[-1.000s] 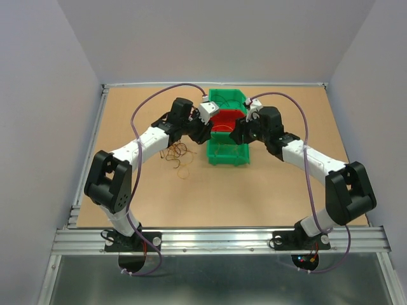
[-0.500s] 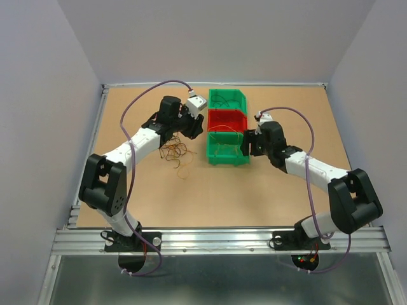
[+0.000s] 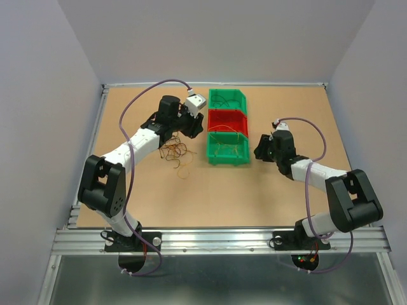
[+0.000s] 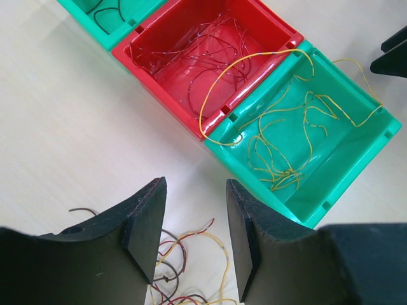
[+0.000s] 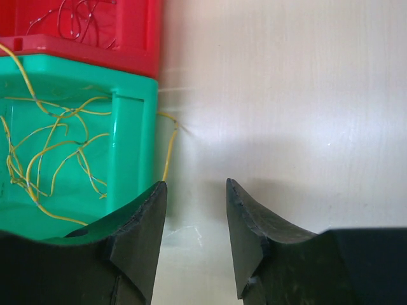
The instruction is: Untangle the cables
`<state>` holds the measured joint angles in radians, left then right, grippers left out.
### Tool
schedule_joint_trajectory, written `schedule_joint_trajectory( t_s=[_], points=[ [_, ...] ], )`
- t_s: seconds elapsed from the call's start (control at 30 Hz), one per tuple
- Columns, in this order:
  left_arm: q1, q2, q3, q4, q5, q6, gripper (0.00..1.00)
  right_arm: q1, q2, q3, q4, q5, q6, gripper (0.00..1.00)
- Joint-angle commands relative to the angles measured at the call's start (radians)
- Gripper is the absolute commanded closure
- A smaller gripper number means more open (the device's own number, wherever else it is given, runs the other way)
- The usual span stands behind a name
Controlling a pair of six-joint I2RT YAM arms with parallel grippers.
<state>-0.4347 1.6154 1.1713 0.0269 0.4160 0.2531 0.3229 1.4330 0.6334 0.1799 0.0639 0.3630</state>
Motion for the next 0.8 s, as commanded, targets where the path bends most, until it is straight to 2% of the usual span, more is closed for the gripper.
schedule_joint_trajectory(
  t_s=[0.0, 0.2, 0.47, 0.57, 0.67, 0.73, 0.77],
  points=[
    [0.004, -0.014, 0.002, 0.038, 0.02, -0.003, 0.46, -0.048, -0.034, -0.052, 0.182, -0.114, 0.06, 0.52],
    [0.004, -0.012, 0.004, 0.036, 0.023, 0.0, 0.46, -0.076, 0.044, -0.051, 0.266, -0.211, 0.079, 0.5],
    [0.004, -0.011, 0.005, 0.033, 0.024, -0.002, 0.46, -0.076, 0.138, -0.018, 0.293, -0.228, 0.083, 0.53],
    [0.004, -0.011, 0.007, 0.033, 0.026, 0.002, 0.46, -0.076, 0.142, -0.02, 0.296, -0.213, 0.086, 0.68],
    [0.004, -0.008, 0.007, 0.031, 0.026, 0.003, 0.46, -0.076, 0.107, -0.032, 0.303, -0.217, 0.082, 0.91],
    [0.005, -0.008, 0.008, 0.03, 0.027, 0.003, 0.46, -0.076, 0.066, -0.049, 0.313, -0.214, 0.076, 0.99],
    [0.004, -0.008, 0.008, 0.03, 0.029, 0.002, 0.46, -0.076, 0.054, -0.057, 0.316, -0.214, 0.062, 0.99]
  ],
)
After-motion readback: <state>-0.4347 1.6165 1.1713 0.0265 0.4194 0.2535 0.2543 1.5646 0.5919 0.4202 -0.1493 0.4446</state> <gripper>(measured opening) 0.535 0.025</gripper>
